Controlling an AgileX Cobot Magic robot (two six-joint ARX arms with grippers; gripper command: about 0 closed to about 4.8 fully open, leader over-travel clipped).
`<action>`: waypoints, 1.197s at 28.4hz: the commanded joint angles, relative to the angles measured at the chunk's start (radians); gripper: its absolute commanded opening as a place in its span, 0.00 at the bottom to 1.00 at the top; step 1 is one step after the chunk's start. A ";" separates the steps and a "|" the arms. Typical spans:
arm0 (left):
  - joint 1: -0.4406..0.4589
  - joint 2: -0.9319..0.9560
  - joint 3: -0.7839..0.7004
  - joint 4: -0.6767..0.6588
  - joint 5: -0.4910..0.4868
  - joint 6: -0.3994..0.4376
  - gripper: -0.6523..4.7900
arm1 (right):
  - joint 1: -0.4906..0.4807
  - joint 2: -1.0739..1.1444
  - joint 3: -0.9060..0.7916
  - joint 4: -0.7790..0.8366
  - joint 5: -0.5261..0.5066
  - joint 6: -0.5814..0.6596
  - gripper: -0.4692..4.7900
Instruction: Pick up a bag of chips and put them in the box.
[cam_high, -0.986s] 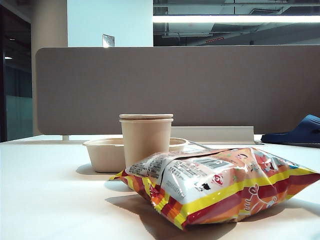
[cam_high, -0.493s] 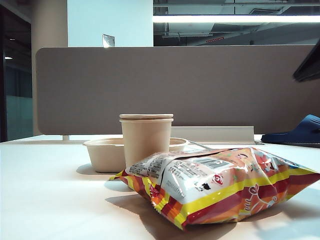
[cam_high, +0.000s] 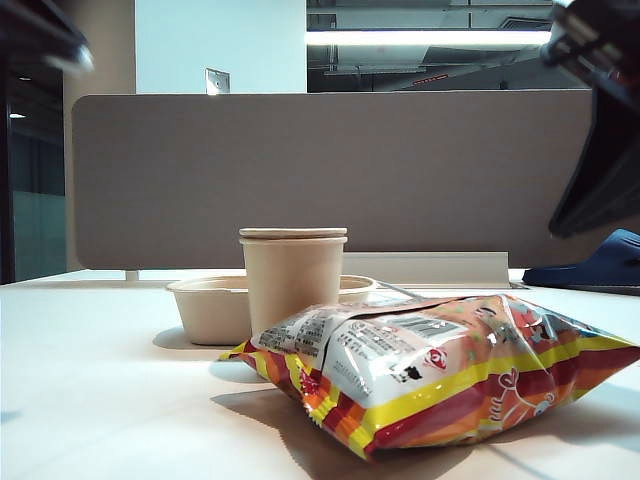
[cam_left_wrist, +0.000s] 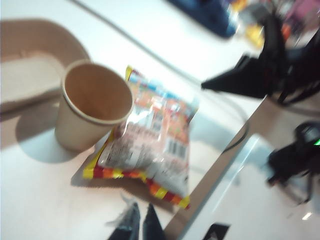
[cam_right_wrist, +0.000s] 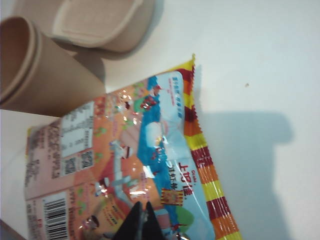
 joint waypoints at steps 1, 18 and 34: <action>-0.140 0.065 0.005 0.061 -0.156 0.035 0.16 | 0.001 0.028 0.006 0.008 0.005 0.002 0.08; -0.364 0.357 -0.003 0.233 -0.341 -0.069 0.24 | -0.020 0.090 0.006 0.001 -0.032 0.006 0.51; -0.364 0.357 -0.150 0.437 -0.195 -0.167 0.29 | -0.212 0.235 0.006 0.090 -0.366 -0.065 0.97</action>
